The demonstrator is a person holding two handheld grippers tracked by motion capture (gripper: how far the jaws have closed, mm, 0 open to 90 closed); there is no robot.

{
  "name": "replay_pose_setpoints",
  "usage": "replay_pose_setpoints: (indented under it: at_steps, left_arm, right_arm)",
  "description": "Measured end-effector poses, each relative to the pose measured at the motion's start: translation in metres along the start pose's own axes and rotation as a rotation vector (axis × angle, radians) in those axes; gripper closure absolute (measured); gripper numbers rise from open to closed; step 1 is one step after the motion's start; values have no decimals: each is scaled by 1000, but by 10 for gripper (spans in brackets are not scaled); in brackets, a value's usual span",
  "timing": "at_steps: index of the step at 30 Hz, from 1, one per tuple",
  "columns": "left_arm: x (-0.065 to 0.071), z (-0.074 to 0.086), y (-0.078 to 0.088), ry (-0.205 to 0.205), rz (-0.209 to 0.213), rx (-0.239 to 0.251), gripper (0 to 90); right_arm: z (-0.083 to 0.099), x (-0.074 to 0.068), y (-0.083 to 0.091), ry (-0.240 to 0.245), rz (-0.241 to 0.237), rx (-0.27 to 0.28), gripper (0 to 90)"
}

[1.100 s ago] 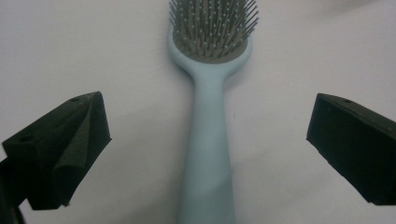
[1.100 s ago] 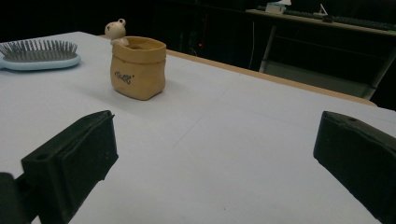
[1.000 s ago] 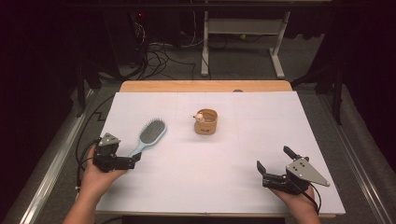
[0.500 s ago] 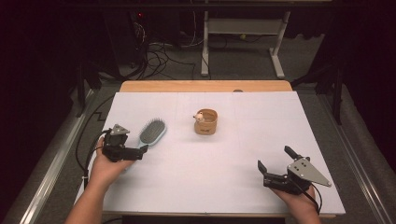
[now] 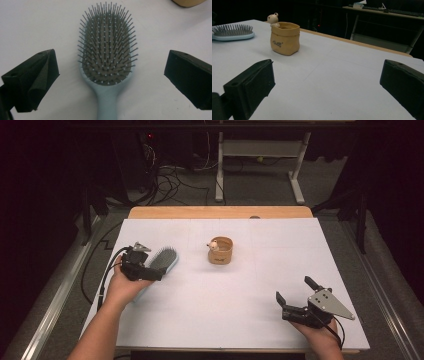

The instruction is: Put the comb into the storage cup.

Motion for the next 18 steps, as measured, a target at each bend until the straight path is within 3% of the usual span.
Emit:
replay_pose_setpoints:
  at_steps: [11,18]
  left_arm:
    - [1,-3,-28,-29,-37,-37,13]
    - [-3,5,-41,-40,-59,-80,13]
  right_arm:
    - [2,0,-2,-4,-5,-4,2]
    - [1,-2,-2,1,-11,-3,2]
Point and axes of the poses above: each handheld gripper's, and its own axes: y roughly backward along the jaws, z roughly out of its underside, x roughly to its right, the point moved 10 cm from there along -y, roughly forward along the jaws, and after that the axes turned 5 degrees about -z, right-handed, at the moved point
